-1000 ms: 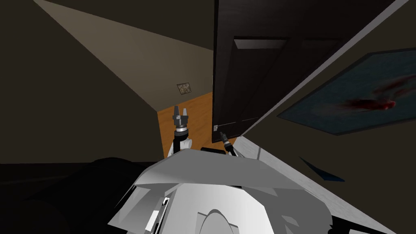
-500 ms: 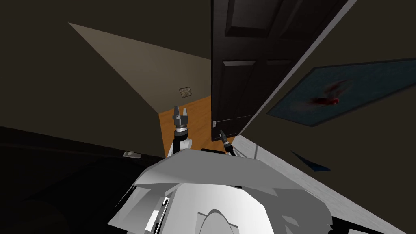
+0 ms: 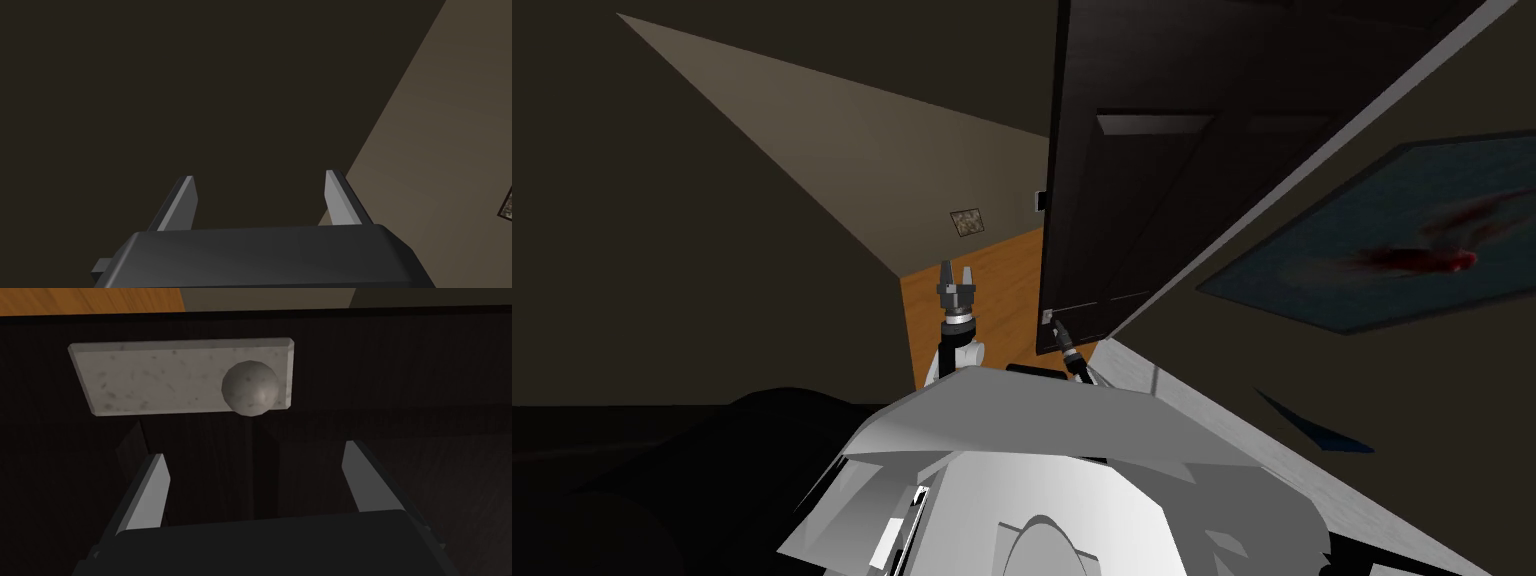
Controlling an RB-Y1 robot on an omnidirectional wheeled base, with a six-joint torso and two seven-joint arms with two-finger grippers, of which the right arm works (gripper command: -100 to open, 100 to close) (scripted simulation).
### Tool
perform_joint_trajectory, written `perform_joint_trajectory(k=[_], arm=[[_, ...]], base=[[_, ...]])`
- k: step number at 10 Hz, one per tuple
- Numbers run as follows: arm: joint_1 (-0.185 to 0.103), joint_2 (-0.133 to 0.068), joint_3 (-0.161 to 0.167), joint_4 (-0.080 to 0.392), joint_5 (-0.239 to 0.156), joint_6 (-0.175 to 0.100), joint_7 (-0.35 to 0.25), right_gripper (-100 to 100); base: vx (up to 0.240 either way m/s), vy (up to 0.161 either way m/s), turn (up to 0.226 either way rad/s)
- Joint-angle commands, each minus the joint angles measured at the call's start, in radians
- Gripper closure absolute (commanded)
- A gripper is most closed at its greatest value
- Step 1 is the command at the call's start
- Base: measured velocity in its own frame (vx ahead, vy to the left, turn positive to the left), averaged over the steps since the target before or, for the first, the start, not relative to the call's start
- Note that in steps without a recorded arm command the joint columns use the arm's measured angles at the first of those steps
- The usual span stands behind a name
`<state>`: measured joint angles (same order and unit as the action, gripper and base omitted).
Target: Push the door open
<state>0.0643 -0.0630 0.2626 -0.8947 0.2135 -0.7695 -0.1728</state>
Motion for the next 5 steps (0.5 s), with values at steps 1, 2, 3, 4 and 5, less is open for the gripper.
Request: perform_joint_trajectory(k=[1, 2, 3, 4, 5], arm=[[-0.002, 0.004, -0.004, 0.006, -0.002, -0.007, 0.005, -100], [-0.003, 0.010, -0.007, 0.011, -0.003, -0.012, 0.009, -100], [-0.004, 0.016, -0.010, 0.014, -0.004, -0.016, 0.012, -100], [-0.003, 0.013, -0.008, 0.012, -0.003, -0.013, 0.010, -100], [-0.003, 0.013, -0.008, 0.012, -0.003, -0.013, 0.010, 100]], base=[[0.185, 0.109, 0.029], [0.223, 0.099, 0.020], [0.250, 0.080, 0.023], [0.104, 0.035, -0.009], [-0.025, -0.004, 0.001]])
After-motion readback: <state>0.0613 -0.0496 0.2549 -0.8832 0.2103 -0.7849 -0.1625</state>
